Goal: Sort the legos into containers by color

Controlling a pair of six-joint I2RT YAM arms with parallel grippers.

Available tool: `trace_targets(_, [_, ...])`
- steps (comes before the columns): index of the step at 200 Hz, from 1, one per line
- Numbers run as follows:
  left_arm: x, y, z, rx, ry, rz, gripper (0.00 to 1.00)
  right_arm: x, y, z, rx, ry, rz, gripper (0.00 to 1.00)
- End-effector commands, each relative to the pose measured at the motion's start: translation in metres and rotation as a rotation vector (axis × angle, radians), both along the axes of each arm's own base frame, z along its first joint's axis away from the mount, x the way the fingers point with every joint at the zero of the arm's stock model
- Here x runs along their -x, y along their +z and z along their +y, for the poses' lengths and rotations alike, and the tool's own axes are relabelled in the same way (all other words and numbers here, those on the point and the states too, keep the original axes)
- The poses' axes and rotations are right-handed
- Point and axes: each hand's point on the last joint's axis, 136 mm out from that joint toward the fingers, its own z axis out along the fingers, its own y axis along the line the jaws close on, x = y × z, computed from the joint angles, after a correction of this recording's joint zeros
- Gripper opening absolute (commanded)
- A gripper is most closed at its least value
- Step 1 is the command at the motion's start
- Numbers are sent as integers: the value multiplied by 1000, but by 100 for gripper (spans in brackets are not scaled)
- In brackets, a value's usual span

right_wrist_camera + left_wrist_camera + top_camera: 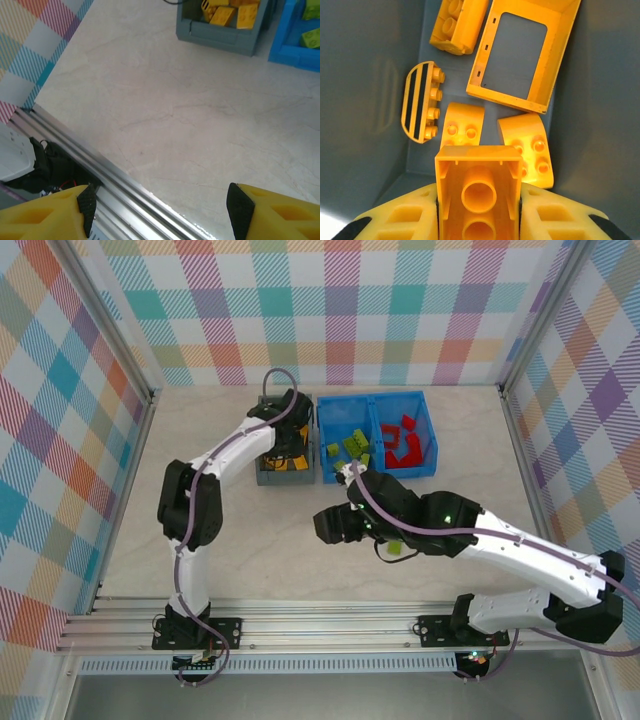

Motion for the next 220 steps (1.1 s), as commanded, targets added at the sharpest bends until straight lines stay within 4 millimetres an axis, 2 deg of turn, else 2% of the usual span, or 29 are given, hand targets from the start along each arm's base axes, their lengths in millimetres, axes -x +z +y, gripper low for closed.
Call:
trace_targets(1, [-2,-5,14,-34,44,37,24,-5,22,-11,-65,-60,-45,72])
trace_targets(44, [2,-26,15,-27,69,69,26,-5,8,-29,-30,-111,-37,73])
trace_targets(75, [3,-23,15,-17,71,70,45,-7,-10,-46,25,-176,-23,76])
trace_targets(93, [3,-7,15,-6,67,41,50,-7,-20,-57,52,-211,-9,78])
trace_targets(119, [4,20,14,26,62,-5,51,-10,-31,-76,72,-265,18,79])
trace_targets(147, [13,61,17,80,74,-83,50,-15,-41,-102,108,-341,43,79])
trace_targets(162, [24,83,16,119,72,-124,50,-21,-57,-122,149,-411,86,81])
trace_targets(185, [54,110,10,179,41,-174,51,-25,-99,-143,201,-478,245,81])
trace_targets(206, [93,126,-14,275,-61,-210,54,-28,-136,-144,234,-502,363,82])
trace_targets(220, [127,133,-39,355,-181,-235,57,-30,-159,-143,261,-522,412,82])
